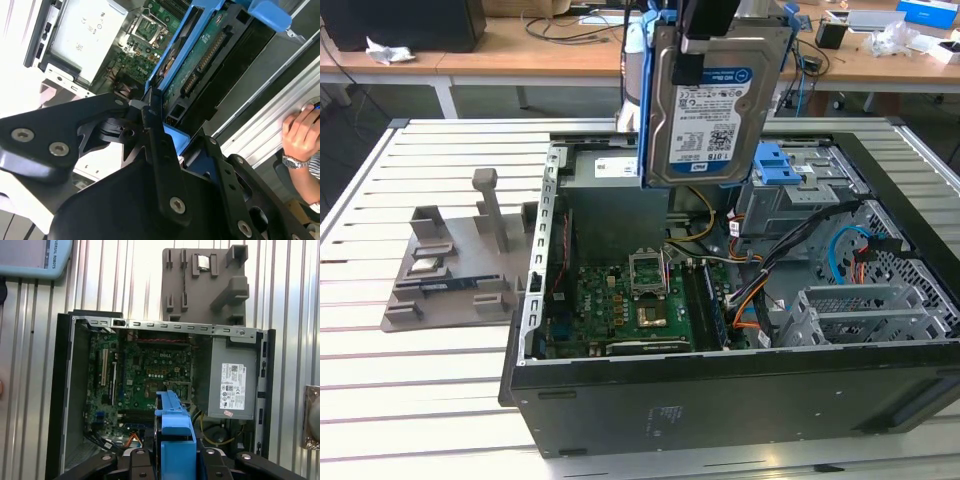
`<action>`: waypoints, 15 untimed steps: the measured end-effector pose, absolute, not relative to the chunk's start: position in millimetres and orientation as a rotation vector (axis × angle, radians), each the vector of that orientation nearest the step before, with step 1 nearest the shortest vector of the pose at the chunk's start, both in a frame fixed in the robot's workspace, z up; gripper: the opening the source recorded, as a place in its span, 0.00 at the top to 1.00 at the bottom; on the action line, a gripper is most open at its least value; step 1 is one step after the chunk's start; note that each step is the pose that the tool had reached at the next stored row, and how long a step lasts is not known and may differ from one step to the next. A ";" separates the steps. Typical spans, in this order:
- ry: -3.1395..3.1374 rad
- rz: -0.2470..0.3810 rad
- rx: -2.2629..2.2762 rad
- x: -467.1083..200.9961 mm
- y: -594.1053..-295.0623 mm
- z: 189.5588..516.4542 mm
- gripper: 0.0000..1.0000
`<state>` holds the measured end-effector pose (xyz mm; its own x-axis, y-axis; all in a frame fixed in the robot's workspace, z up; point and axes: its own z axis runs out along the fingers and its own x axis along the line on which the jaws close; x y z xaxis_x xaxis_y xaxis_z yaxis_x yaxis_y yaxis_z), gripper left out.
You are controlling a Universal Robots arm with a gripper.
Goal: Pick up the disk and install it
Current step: 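Pick up the disk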
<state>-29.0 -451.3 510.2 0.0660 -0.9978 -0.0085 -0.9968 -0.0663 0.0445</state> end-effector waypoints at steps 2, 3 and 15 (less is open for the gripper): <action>-2.128 -0.057 2.274 -27.9 -453.3 509.6 0.63; -2.128 -0.057 2.274 -27.3 -454.2 509.3 0.63; -2.128 -0.057 2.274 -19.4 -469.5 504.3 0.63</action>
<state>-19.4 -469.5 504.3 0.0659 -0.9978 -0.0085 -0.9968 -0.0662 0.0445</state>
